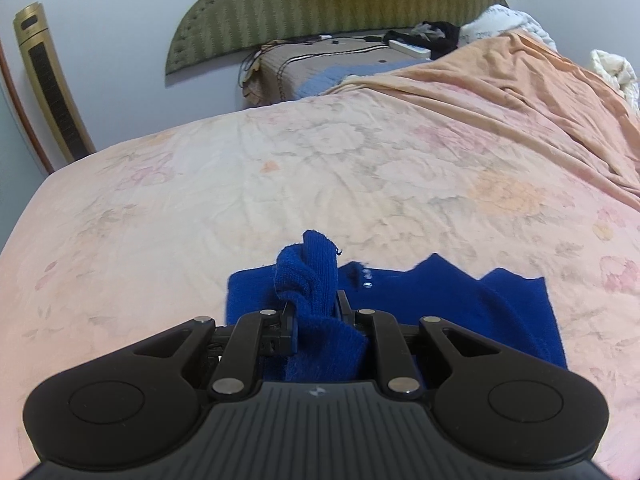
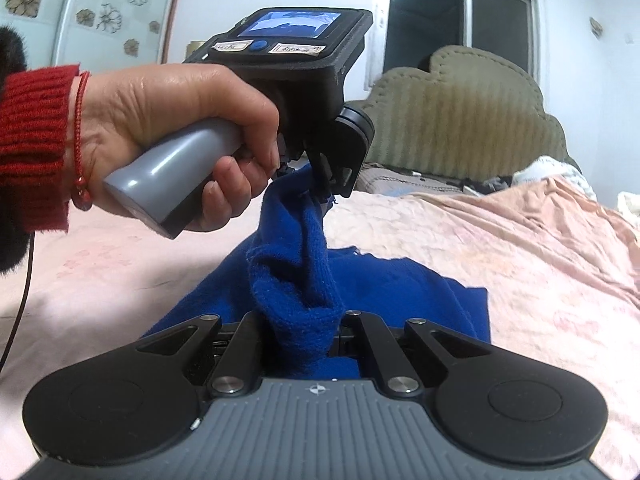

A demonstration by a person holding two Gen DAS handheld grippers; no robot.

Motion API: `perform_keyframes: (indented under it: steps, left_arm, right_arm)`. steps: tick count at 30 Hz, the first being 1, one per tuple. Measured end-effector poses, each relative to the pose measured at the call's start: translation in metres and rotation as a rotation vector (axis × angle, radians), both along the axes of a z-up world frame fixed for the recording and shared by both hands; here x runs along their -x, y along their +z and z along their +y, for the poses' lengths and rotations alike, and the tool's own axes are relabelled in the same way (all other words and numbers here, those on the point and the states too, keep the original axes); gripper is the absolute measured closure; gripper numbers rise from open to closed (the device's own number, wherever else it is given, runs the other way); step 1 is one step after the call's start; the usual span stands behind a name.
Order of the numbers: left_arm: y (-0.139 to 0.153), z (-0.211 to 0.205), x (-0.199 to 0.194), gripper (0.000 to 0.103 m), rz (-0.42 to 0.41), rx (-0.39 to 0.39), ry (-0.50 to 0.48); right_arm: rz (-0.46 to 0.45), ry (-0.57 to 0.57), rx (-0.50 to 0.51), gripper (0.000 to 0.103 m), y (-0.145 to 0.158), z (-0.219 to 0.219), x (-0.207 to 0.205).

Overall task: Fold small clothes
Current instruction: 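Lift the held edge with both grippers and fold it over, then open the left gripper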

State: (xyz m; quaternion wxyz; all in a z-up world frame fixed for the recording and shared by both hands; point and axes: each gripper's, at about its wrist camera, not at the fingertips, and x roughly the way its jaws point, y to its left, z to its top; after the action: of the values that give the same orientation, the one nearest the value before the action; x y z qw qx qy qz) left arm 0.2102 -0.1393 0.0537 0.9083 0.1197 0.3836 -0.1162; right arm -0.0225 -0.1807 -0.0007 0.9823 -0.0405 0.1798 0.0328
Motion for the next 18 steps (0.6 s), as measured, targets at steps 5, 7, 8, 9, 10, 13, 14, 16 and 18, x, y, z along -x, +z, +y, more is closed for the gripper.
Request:
perform_keyframes:
  steps: [5,7,8,9,10,13,14,16,18]
  left_arm:
    - [-0.006,-0.021,-0.001,0.088,0.007,-0.012,-0.029]
    - [-0.009,-0.03,-0.002,0.088,0.006,-0.024,-0.041]
    - [-0.011,-0.034,-0.002,0.088,0.006,-0.029,-0.046]
    - [-0.013,-0.039,-0.003,0.088,0.008,-0.033,-0.049]
    - [-0.015,-0.042,-0.004,0.088,0.012,-0.034,-0.052]
    - [-0.021,-0.055,-0.007,0.088,0.021,-0.037,-0.06]
    - [-0.023,-0.06,-0.008,0.088,0.023,-0.042,-0.066]
    - [-0.027,-0.069,-0.009,0.088,0.025,-0.052,-0.074]
    - [-0.032,-0.079,-0.011,0.087,0.033,-0.06,-0.085]
  right_arm:
    - [0.012,-0.027,-0.04,0.096,-0.003,-0.018,0.001]
    - [0.02,-0.035,-0.063,0.096,-0.006,-0.025,0.001]
    - [0.025,-0.04,-0.078,0.096,-0.007,-0.03,0.001]
    - [0.031,-0.044,-0.094,0.096,-0.008,-0.033,0.0]
    - [0.037,-0.048,-0.113,0.096,-0.01,-0.038,0.0]
    - [0.049,-0.062,-0.169,0.096,-0.014,-0.05,-0.002]
    - [0.05,-0.068,-0.185,0.096,-0.015,-0.055,-0.003]
    - [0.052,-0.082,-0.217,0.096,-0.017,-0.064,-0.002]
    - [0.06,-0.094,-0.246,0.096,-0.021,-0.074,-0.002]
